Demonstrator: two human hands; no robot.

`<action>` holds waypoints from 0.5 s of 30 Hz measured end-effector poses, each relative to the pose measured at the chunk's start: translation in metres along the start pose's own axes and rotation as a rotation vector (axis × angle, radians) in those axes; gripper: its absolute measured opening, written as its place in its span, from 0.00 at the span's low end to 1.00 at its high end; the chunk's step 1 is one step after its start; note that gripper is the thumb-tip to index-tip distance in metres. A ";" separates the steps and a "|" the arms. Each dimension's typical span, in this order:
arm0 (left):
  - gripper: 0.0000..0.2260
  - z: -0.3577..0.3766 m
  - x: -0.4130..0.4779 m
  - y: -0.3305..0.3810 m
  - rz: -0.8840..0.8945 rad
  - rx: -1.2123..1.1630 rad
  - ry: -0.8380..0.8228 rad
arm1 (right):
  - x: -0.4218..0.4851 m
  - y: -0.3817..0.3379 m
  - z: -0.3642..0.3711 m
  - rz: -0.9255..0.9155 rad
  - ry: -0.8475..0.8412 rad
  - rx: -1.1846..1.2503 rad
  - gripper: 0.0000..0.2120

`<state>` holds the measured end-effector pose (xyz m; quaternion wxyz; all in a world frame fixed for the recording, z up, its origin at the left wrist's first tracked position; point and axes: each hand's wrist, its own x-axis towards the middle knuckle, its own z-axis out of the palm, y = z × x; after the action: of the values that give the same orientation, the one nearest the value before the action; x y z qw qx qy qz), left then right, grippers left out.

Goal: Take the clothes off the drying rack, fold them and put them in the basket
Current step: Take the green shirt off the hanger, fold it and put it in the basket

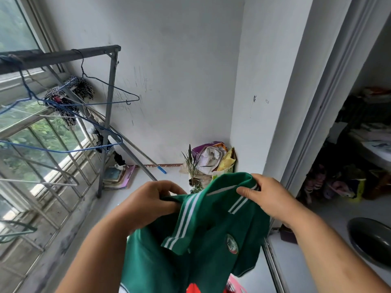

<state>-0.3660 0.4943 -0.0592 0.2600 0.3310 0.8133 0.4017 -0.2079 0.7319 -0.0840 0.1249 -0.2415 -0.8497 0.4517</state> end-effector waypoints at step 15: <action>0.08 0.010 0.011 -0.007 -0.027 -0.112 0.301 | 0.007 0.006 0.015 -0.048 -0.024 0.156 0.06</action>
<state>-0.3688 0.5041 -0.0718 0.1585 0.2412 0.8237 0.4881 -0.2188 0.7276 -0.0978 0.1442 -0.2053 -0.8190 0.5161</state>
